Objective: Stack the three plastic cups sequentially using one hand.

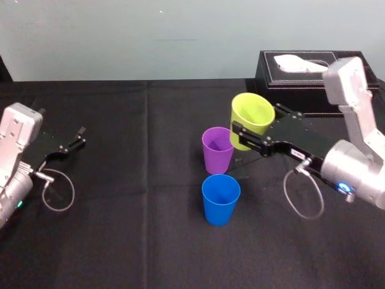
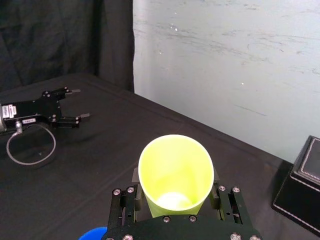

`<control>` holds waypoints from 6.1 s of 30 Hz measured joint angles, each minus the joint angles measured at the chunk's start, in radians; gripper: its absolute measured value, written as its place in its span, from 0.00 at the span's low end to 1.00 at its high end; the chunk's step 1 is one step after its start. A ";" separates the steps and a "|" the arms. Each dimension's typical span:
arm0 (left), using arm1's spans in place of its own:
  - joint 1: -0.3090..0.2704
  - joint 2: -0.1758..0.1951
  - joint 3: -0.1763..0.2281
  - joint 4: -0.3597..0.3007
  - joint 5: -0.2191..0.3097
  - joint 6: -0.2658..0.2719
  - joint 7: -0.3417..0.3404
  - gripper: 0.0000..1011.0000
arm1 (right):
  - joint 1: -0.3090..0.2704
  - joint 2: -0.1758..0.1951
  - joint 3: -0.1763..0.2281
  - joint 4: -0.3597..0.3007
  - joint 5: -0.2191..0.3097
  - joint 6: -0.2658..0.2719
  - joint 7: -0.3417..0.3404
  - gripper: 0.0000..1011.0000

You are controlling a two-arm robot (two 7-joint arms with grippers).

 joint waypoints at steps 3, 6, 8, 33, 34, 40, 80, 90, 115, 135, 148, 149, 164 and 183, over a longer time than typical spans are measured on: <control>0.000 0.000 0.000 0.000 0.000 0.000 0.000 1.00 | 0.028 -0.013 -0.017 0.017 -0.006 0.009 -0.002 0.72; 0.000 0.000 0.000 0.000 0.000 0.000 0.000 1.00 | 0.060 -0.027 -0.041 0.043 -0.018 0.020 -0.005 0.72; 0.000 0.000 0.000 0.000 0.000 0.000 0.000 1.00 | 0.084 -0.038 -0.059 0.063 -0.030 0.026 -0.006 0.72; 0.000 0.000 0.000 0.000 0.000 0.000 0.000 1.00 | 0.173 -0.108 -0.121 0.197 -0.101 0.048 -0.002 0.72; 0.000 0.000 0.000 0.000 0.000 0.000 0.000 1.00 | 0.173 -0.109 -0.121 0.199 -0.103 0.048 -0.001 0.72; 0.000 0.000 0.000 0.000 0.000 0.000 0.000 1.00 | 0.172 -0.112 -0.120 0.216 -0.107 0.042 0.006 0.73; 0.000 0.000 0.000 0.000 0.000 0.000 0.000 1.00 | 0.167 -0.117 -0.118 0.233 -0.107 0.034 0.011 0.99; 0.000 0.000 0.000 0.000 0.000 0.000 0.000 1.00 | 0.147 -0.098 -0.106 0.212 -0.106 0.021 0.018 0.99; 0.000 0.000 0.000 0.000 0.000 0.000 0.000 1.00 | -0.149 0.144 0.024 0.030 0.081 -0.138 0.172 0.99; 0.000 0.000 0.000 0.000 0.000 0.000 0.000 1.00 | -0.174 0.183 -0.063 0.075 0.046 -0.176 0.187 0.99; 0.000 0.000 0.000 0.000 0.000 0.000 0.000 1.00 | -0.129 0.158 -0.104 0.103 0.031 -0.169 0.190 0.99; 0.000 0.000 0.000 0.000 0.000 0.000 0.000 1.00 | -0.125 0.157 -0.106 0.105 0.030 -0.169 0.190 0.99; 0.000 0.000 0.000 0.000 0.000 0.000 0.000 1.00 | -0.068 0.123 -0.140 0.141 0.025 -0.156 0.194 0.99; 0.000 0.000 0.000 0.000 0.000 0.000 0.000 1.00 | -0.001 0.065 -0.188 0.202 0.018 -0.135 0.189 0.99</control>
